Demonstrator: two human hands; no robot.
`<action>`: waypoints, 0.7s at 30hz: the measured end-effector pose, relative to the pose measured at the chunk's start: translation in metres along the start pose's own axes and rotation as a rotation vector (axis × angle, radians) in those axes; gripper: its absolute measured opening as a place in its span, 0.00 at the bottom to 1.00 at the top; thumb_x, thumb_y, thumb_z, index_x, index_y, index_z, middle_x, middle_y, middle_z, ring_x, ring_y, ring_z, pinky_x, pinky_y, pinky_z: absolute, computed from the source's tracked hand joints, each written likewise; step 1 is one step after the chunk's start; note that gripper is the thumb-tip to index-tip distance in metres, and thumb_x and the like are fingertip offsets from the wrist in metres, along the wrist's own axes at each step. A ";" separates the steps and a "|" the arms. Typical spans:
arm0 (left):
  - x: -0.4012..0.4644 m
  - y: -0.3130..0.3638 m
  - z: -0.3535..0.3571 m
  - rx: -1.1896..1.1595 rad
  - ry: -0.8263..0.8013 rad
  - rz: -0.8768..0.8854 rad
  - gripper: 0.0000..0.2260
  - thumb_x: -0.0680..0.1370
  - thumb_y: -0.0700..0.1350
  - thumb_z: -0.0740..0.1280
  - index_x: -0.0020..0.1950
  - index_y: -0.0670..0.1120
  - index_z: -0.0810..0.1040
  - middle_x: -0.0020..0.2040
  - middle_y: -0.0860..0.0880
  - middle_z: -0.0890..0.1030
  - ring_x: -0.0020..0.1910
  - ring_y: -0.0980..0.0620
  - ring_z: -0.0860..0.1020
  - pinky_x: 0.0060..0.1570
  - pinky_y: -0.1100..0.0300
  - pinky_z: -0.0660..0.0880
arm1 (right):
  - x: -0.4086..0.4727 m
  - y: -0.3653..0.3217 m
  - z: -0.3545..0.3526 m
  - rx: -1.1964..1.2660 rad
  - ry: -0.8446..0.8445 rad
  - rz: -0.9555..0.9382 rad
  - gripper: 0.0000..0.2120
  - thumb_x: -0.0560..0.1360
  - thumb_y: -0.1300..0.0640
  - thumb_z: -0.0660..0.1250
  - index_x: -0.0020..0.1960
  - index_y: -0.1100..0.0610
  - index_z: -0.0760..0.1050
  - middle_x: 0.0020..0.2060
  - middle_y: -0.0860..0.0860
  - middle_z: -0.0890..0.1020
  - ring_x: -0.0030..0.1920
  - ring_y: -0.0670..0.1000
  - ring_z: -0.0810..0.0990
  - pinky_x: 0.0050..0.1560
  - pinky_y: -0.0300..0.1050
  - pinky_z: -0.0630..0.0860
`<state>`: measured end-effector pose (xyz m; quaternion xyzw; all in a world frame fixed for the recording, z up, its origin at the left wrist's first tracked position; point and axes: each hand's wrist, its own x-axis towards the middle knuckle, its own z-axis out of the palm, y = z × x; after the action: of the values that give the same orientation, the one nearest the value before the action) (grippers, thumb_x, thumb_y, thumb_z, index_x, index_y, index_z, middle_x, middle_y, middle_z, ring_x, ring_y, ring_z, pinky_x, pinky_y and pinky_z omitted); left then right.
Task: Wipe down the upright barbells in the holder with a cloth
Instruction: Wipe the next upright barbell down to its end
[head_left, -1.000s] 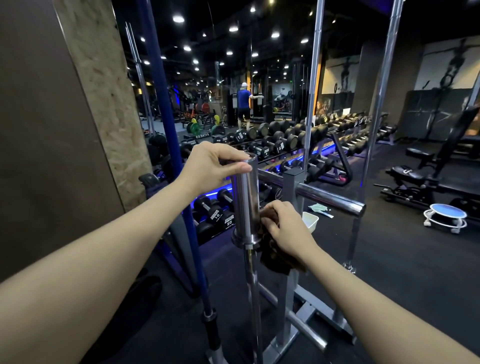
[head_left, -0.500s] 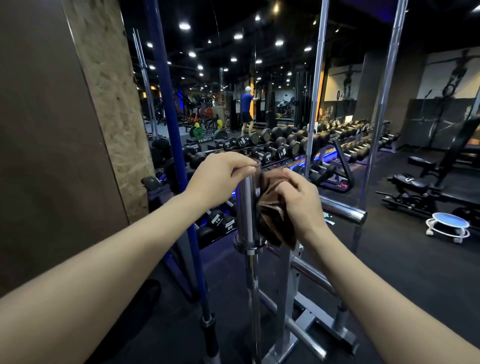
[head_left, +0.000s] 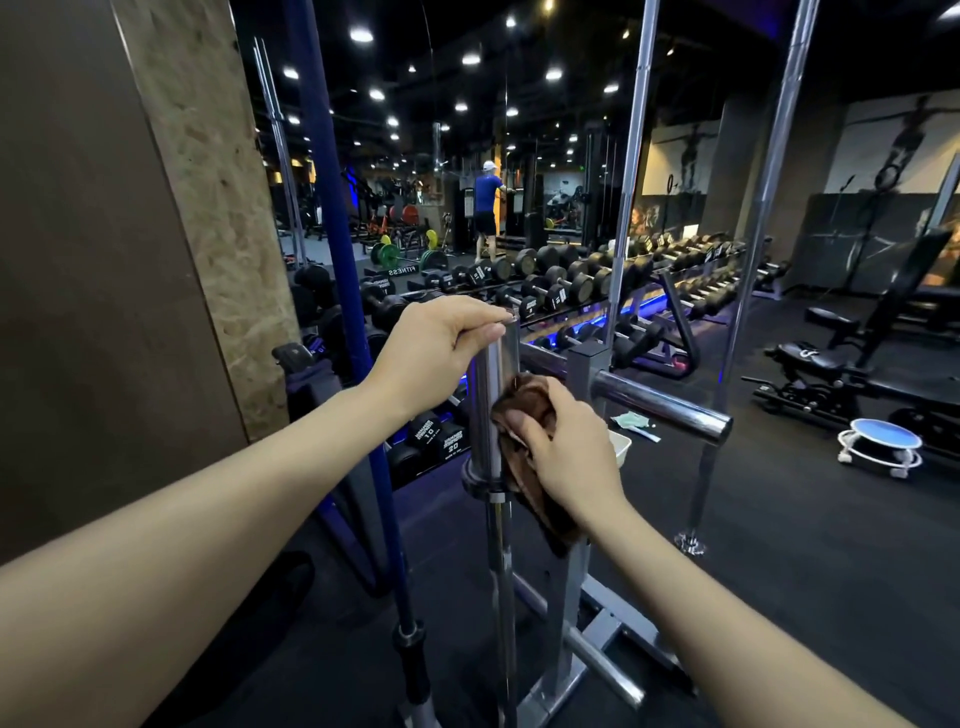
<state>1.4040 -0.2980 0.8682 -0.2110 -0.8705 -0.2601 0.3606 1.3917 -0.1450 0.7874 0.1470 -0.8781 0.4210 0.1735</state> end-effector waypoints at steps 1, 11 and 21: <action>0.000 0.001 0.001 -0.004 0.000 0.004 0.10 0.78 0.42 0.66 0.57 0.44 0.82 0.55 0.49 0.83 0.54 0.58 0.77 0.56 0.75 0.68 | 0.000 0.001 -0.003 -0.002 -0.008 0.000 0.16 0.75 0.46 0.66 0.62 0.46 0.72 0.51 0.55 0.79 0.55 0.60 0.76 0.52 0.49 0.71; 0.001 -0.003 0.001 -0.062 0.003 -0.025 0.09 0.78 0.40 0.66 0.57 0.44 0.82 0.53 0.52 0.82 0.53 0.60 0.76 0.56 0.75 0.68 | 0.005 -0.033 -0.006 -0.193 0.004 0.046 0.26 0.78 0.44 0.62 0.72 0.54 0.62 0.59 0.60 0.68 0.60 0.63 0.68 0.58 0.52 0.67; 0.000 -0.007 0.000 -0.202 -0.040 -0.092 0.09 0.78 0.40 0.66 0.56 0.45 0.82 0.51 0.56 0.81 0.49 0.68 0.77 0.54 0.71 0.74 | -0.010 -0.001 0.010 -0.274 -0.205 0.148 0.21 0.77 0.50 0.65 0.66 0.57 0.66 0.57 0.61 0.70 0.59 0.65 0.71 0.57 0.51 0.69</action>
<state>1.3999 -0.3039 0.8660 -0.2113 -0.8556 -0.3586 0.3078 1.3991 -0.1524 0.7775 0.0991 -0.9487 0.2919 0.0702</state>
